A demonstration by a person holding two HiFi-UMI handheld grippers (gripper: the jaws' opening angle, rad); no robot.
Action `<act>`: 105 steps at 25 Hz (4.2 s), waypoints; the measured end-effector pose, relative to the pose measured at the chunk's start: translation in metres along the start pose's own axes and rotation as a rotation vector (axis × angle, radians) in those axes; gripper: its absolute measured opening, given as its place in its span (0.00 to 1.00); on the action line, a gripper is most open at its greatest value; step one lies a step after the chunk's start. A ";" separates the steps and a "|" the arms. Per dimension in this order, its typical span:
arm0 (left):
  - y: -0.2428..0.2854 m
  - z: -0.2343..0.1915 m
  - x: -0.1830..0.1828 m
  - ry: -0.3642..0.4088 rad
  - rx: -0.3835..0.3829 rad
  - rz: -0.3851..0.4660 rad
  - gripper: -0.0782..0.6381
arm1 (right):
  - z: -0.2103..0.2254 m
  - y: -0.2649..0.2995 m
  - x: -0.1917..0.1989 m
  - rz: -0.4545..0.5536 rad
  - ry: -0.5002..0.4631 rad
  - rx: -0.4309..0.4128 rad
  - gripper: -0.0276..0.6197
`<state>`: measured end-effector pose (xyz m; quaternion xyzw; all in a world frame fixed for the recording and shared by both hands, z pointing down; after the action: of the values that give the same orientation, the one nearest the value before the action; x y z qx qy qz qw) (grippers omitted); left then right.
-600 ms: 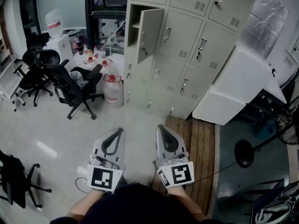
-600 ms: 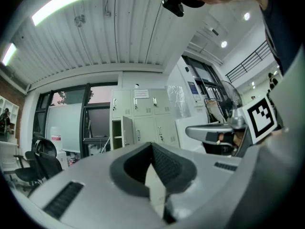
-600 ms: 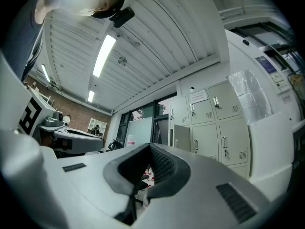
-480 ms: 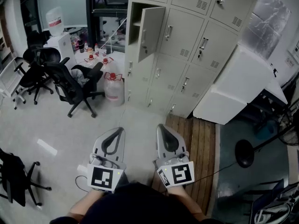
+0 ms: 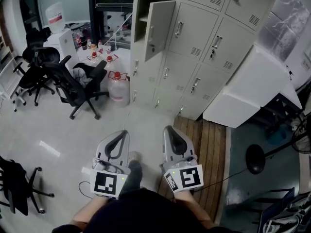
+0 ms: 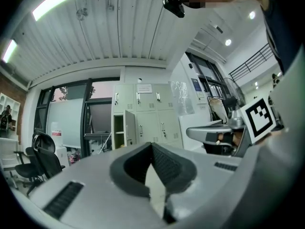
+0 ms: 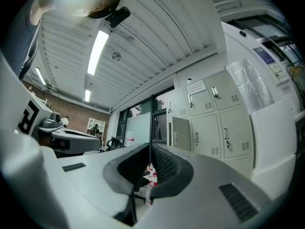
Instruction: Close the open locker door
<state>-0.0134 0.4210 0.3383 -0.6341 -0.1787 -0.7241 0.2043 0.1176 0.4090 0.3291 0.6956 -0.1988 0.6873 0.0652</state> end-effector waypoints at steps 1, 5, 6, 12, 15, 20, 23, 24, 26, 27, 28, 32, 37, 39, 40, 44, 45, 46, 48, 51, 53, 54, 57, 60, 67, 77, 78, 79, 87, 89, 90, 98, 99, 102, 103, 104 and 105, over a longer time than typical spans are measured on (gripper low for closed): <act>0.008 -0.003 0.002 -0.003 0.000 0.000 0.11 | 0.003 0.007 0.004 -0.006 0.006 -0.005 0.07; 0.045 -0.022 0.007 -0.021 -0.001 0.000 0.11 | 0.018 0.040 0.013 -0.012 0.018 -0.025 0.07; 0.056 -0.028 0.008 -0.026 -0.001 0.000 0.11 | 0.023 0.051 0.015 -0.009 0.024 -0.031 0.07; 0.128 -0.075 0.005 -0.026 -0.007 0.005 0.11 | 0.051 0.128 0.018 -0.009 0.021 -0.046 0.17; 0.164 -0.096 0.001 -0.019 0.003 0.013 0.11 | 0.067 0.164 0.017 -0.005 0.022 -0.037 0.17; 0.217 -0.127 0.001 -0.025 0.015 0.025 0.11 | 0.088 0.218 0.026 -0.012 0.019 -0.029 0.17; 0.242 -0.143 0.005 -0.027 0.029 0.022 0.11 | 0.096 0.246 0.033 -0.019 0.020 -0.022 0.17; 0.249 -0.148 0.006 -0.029 0.032 0.023 0.11 | 0.098 0.255 0.035 -0.020 0.019 -0.022 0.17; 0.262 -0.157 0.010 -0.035 0.033 0.027 0.11 | 0.100 0.270 0.041 -0.024 0.019 -0.026 0.17; 0.267 -0.161 0.012 -0.041 0.031 0.027 0.11 | 0.101 0.277 0.044 -0.028 0.020 -0.029 0.17; 0.272 -0.165 0.014 -0.047 0.029 0.026 0.11 | 0.102 0.283 0.047 -0.032 0.023 -0.031 0.17; 0.286 -0.178 0.018 -0.062 0.019 0.017 0.11 | 0.105 0.301 0.055 -0.048 0.034 -0.040 0.17; 0.295 -0.186 0.025 -0.083 0.005 0.010 0.11 | 0.108 0.314 0.060 -0.055 0.033 -0.056 0.17; 0.298 -0.186 0.026 -0.084 0.004 0.012 0.11 | 0.111 0.317 0.062 -0.056 0.037 -0.060 0.17; 0.300 -0.186 0.026 -0.083 0.003 0.013 0.11 | 0.112 0.319 0.063 -0.055 0.039 -0.063 0.17; 0.309 -0.191 0.026 -0.083 -0.006 0.017 0.11 | 0.117 0.331 0.064 -0.042 0.043 -0.077 0.17; 0.313 -0.193 0.026 -0.080 -0.008 0.019 0.11 | 0.119 0.334 0.065 -0.038 0.043 -0.081 0.17; 0.316 -0.195 0.026 -0.077 -0.011 0.020 0.11 | 0.120 0.338 0.066 -0.035 0.043 -0.085 0.17; 0.325 -0.200 0.026 -0.072 -0.019 0.023 0.11 | 0.124 0.348 0.069 -0.031 0.046 -0.094 0.17; 0.339 -0.209 0.026 -0.058 -0.029 0.020 0.11 | 0.130 0.367 0.072 -0.027 0.052 -0.111 0.17; 0.349 -0.216 0.025 -0.054 -0.033 0.020 0.11 | 0.134 0.381 0.071 -0.019 0.054 -0.122 0.17; 0.354 -0.219 0.024 -0.053 -0.035 0.021 0.11 | 0.136 0.388 0.070 -0.014 0.054 -0.128 0.17; 0.371 -0.229 0.021 -0.054 -0.040 0.025 0.11 | 0.141 0.409 0.069 -0.006 0.047 -0.149 0.17; 0.390 -0.238 0.018 -0.050 -0.035 0.029 0.11 | 0.149 0.428 0.069 -0.003 0.047 -0.163 0.17; 0.429 -0.254 0.014 -0.037 -0.020 0.028 0.11 | 0.164 0.469 0.068 0.006 0.037 -0.204 0.17; 0.457 -0.270 0.015 -0.033 -0.020 0.011 0.11 | 0.169 0.504 0.070 -0.008 0.055 -0.285 0.18; 0.458 -0.271 0.016 -0.034 -0.022 0.007 0.11 | 0.169 0.507 0.071 -0.009 0.064 -0.292 0.19; 0.460 -0.273 0.017 -0.035 -0.024 0.003 0.11 | 0.169 0.509 0.071 -0.012 0.072 -0.302 0.20; 0.466 -0.287 0.020 -0.035 -0.063 -0.015 0.11 | 0.165 0.526 0.083 -0.065 0.093 -0.367 0.26; 0.466 -0.292 0.021 -0.032 -0.080 -0.025 0.11 | 0.164 0.529 0.086 -0.078 0.078 -0.368 0.25; 0.466 -0.295 0.022 -0.030 -0.089 -0.029 0.11 | 0.163 0.532 0.087 -0.083 0.067 -0.368 0.23; 0.464 -0.321 0.023 -0.025 -0.190 -0.040 0.11 | 0.151 0.559 0.092 -0.105 0.050 -0.338 0.22; 0.462 -0.325 0.024 -0.025 -0.206 -0.043 0.11 | 0.149 0.563 0.093 -0.108 0.049 -0.334 0.22; 0.456 -0.338 0.027 -0.029 -0.256 -0.051 0.11 | 0.145 0.574 0.093 -0.110 0.049 -0.329 0.22; 0.454 -0.343 0.027 -0.029 -0.271 -0.053 0.11 | 0.144 0.578 0.094 -0.111 0.050 -0.330 0.22; 0.452 -0.346 0.028 -0.031 -0.287 -0.055 0.11 | 0.143 0.581 0.094 -0.112 0.052 -0.332 0.22; 0.450 -0.350 0.029 -0.032 -0.302 -0.056 0.11 | 0.141 0.585 0.095 -0.114 0.055 -0.335 0.22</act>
<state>-0.0772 -0.1463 0.3207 -0.6637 -0.0887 -0.7380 0.0837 0.0328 -0.1939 0.3090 0.6662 -0.2690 0.6583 0.2245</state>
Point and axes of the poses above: the fingertips, and each gripper's own axes: y forward along the fingers, z to its right, x out of its underside, the point moved 1 cm from there along -y, backward along the fingers, and after that the axes turned 3 degrees about x, right-handed, at the moved point
